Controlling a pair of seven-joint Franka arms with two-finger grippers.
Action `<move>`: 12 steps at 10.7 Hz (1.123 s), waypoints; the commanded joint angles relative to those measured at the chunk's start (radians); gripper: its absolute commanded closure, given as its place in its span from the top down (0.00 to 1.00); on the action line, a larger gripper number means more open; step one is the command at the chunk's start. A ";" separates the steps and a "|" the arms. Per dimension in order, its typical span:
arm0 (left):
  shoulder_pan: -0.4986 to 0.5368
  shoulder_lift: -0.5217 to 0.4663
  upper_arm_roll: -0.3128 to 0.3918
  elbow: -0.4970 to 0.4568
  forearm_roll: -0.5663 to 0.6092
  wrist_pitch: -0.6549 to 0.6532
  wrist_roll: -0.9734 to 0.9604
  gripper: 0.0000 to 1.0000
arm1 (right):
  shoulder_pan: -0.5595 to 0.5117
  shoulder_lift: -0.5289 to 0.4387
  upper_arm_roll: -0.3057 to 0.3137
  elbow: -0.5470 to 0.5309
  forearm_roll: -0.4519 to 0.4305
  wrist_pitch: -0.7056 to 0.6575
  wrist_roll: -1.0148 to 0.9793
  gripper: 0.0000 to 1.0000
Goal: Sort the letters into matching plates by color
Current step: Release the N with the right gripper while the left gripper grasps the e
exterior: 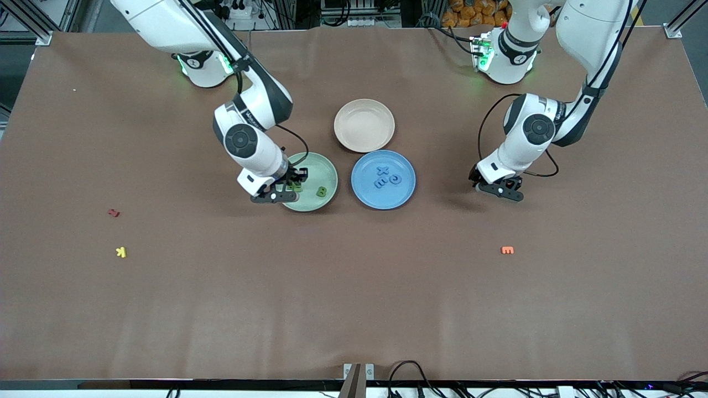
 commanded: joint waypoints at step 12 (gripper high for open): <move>-0.011 -0.031 0.003 0.006 -0.025 0.016 -0.005 0.00 | -0.220 -0.005 -0.045 0.064 -0.066 -0.031 -0.281 1.00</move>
